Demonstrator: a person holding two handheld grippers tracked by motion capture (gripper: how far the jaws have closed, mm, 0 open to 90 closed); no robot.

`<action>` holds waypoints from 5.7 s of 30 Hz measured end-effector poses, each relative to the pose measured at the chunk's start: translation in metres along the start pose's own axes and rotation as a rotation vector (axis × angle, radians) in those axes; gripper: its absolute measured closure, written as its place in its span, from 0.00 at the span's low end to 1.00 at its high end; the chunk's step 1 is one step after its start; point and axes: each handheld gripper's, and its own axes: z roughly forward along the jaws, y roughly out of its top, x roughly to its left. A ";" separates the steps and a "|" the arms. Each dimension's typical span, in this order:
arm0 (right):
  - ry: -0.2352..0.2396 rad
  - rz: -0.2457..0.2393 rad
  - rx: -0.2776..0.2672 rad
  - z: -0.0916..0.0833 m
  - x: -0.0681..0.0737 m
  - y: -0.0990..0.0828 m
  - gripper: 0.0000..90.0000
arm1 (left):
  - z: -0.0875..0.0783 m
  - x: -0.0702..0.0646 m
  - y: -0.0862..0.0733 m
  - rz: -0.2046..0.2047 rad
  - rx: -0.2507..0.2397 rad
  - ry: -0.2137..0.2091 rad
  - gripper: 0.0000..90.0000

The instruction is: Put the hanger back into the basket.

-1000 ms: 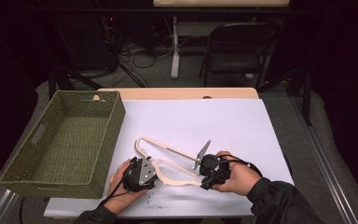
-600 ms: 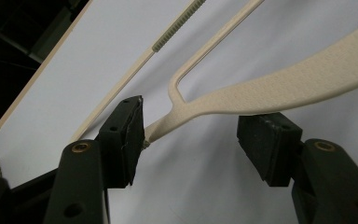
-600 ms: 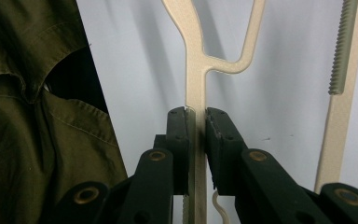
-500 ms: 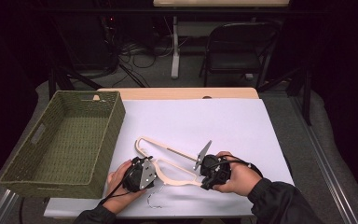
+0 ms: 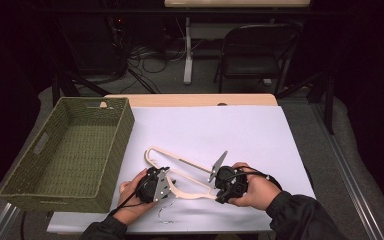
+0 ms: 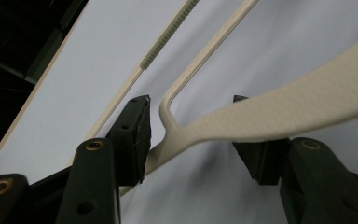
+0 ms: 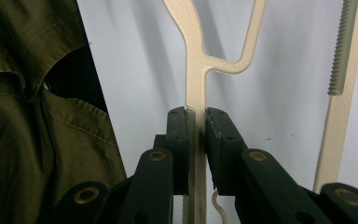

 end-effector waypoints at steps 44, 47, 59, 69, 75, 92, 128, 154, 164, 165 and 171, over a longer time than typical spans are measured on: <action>-0.085 0.059 -0.096 -0.026 -0.008 -0.024 0.90 | -0.002 0.006 0.032 0.173 -0.005 0.071 0.87; -0.099 0.070 -0.109 -0.031 -0.008 -0.031 0.89 | -0.001 0.012 0.037 0.155 -0.011 0.079 0.88; -0.111 0.115 -0.145 -0.027 -0.010 -0.051 0.81 | 0.015 0.033 0.057 0.160 0.034 0.127 0.95; -0.121 0.125 -0.147 -0.024 -0.013 -0.052 0.81 | 0.029 0.041 0.061 0.168 0.079 0.155 0.96; -0.137 0.125 -0.143 -0.022 -0.014 -0.054 0.81 | 0.030 0.053 0.061 0.113 0.094 0.184 0.97; -0.138 0.131 -0.165 -0.021 -0.014 -0.052 0.81 | 0.016 0.071 0.076 -0.022 0.160 0.205 0.97; -0.161 0.128 -0.174 -0.019 -0.018 -0.051 0.70 | -0.015 0.148 0.073 -0.585 0.132 -0.037 0.97; -0.168 0.147 -0.191 -0.020 -0.018 -0.053 0.67 | -0.026 0.186 0.062 -0.814 0.176 -0.234 0.97; -0.166 0.157 -0.203 -0.016 -0.020 -0.053 0.53 | -0.040 0.198 0.052 -0.844 0.189 -0.269 0.97; -0.167 0.151 -0.199 -0.016 -0.020 -0.053 0.53 | -0.044 0.200 0.051 -0.848 0.189 -0.271 0.97; -0.173 0.152 -0.193 -0.017 -0.022 -0.054 0.48 | -0.065 0.210 0.048 -0.865 0.163 -0.287 0.97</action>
